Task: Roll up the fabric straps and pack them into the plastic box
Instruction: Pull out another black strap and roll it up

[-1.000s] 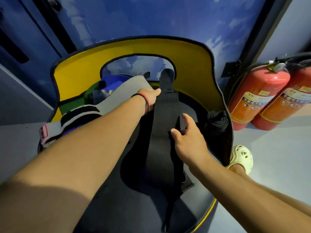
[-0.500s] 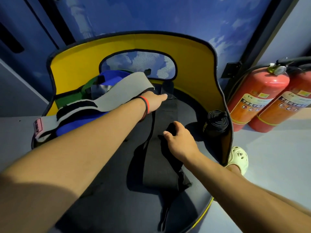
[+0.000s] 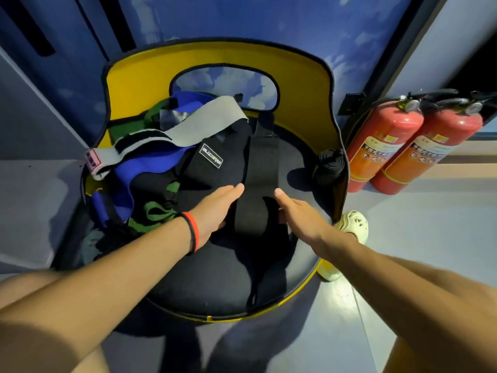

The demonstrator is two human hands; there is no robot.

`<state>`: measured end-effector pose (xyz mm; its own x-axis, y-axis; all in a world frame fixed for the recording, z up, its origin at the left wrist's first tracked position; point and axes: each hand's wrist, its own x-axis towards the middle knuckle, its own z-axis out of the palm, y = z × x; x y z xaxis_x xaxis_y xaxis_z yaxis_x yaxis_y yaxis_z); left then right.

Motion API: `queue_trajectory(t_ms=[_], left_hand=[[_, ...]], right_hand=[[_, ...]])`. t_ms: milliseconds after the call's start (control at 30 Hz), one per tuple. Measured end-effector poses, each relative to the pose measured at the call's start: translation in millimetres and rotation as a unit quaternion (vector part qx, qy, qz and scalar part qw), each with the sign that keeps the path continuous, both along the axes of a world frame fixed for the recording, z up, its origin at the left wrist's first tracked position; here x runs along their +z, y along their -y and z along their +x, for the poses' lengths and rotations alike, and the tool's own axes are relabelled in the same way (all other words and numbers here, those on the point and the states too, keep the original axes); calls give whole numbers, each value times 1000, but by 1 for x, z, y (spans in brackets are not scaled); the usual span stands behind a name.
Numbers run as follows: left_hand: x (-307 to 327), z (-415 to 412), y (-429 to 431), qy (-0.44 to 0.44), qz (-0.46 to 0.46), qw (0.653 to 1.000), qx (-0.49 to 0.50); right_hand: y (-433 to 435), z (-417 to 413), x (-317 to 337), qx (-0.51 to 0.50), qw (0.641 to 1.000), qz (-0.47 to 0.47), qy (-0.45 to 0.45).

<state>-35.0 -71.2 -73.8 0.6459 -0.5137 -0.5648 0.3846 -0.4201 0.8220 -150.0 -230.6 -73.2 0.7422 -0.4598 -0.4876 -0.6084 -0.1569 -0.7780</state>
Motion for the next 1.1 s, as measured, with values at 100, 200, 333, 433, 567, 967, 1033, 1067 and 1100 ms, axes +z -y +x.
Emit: queue_trajectory(t_ms=[100, 200, 333, 433, 567, 967, 1033, 1067, 1100], left_hand=[[-12, -3, -4, -43, -60, 995, 65], [-18, -8, -7, -19, -22, 999, 28], [-17, -9, -2, 46, 40, 997, -46], [-22, -4, 1, 99, 79, 990, -60], [-28, -2, 4, 184, 125, 973, -65], [-31, -8, 17, 316, 182, 920, -145], [-31, -10, 21, 325, 185, 914, -159], [-31, -10, 24, 326, 189, 912, -164], [-32, -10, 26, 325, 194, 910, -168]], right_hand=[[-11, -9, -4, -5, 998, 56, -9], [-16, -13, -14, 13, 999, 41, -24], [-17, -14, -26, 8, 998, -54, -14], [-15, -9, -30, 7, 991, -132, -7], [-12, 4, -29, 23, 980, -197, 28], [-23, 19, -49, 90, 946, -311, 17], [-22, 20, -50, 82, 947, -309, 14], [-22, 21, -51, 79, 949, -305, 13], [-21, 22, -51, 76, 950, -302, 17]])
